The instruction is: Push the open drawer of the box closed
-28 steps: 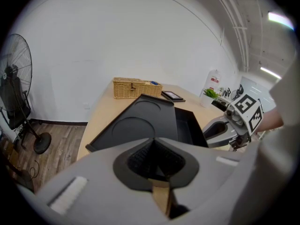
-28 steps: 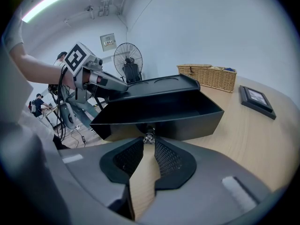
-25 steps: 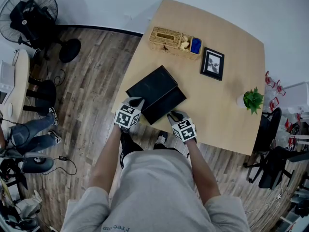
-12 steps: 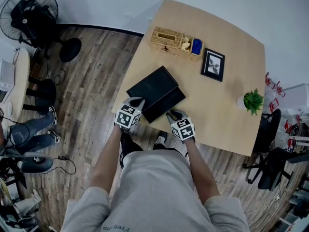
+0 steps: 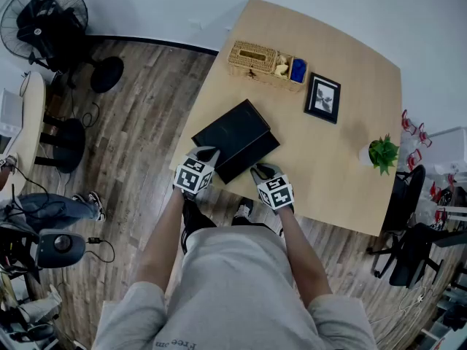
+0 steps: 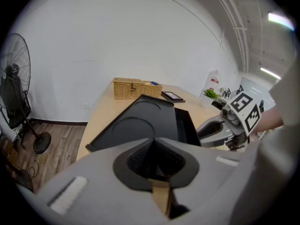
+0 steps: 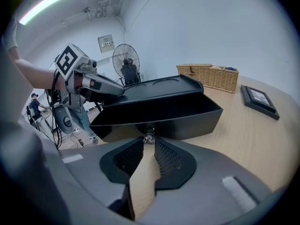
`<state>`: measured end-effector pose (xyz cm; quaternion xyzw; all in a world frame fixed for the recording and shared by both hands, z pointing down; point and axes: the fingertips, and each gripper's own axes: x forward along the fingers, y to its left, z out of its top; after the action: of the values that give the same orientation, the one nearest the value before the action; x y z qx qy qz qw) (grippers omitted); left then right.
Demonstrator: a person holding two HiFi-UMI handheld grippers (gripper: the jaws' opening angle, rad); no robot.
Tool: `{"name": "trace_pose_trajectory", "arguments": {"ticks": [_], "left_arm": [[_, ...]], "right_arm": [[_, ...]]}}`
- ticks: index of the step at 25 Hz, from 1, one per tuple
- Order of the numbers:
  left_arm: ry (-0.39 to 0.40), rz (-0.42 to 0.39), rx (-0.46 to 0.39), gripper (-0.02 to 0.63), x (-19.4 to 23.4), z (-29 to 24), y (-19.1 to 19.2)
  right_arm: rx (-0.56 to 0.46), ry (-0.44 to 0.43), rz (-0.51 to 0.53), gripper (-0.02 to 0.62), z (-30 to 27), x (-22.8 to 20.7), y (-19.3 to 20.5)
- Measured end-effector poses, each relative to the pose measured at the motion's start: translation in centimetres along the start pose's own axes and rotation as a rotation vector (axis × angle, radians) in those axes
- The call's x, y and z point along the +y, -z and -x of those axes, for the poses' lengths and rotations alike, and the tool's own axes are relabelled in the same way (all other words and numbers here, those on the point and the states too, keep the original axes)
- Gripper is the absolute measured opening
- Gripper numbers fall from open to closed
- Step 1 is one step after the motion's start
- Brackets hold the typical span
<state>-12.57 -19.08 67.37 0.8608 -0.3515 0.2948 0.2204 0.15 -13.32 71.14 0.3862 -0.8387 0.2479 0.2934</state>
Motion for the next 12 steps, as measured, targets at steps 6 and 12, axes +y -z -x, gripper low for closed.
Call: {"name": "trace_pose_trajectory", "arguments": {"ticks": [6,12], "left_arm": [[0.0,0.0,0.0,0.052,0.04,0.09,-0.08],[-0.001,0.001,0.001,0.052,0.04,0.12,-0.1]], "right_arm": [[-0.001,0.0,-0.001,0.077,-0.24,0.02,-0.59],[-0.005,0.001,-0.021,0.077,-0.6,0.06,-1.04]]}}
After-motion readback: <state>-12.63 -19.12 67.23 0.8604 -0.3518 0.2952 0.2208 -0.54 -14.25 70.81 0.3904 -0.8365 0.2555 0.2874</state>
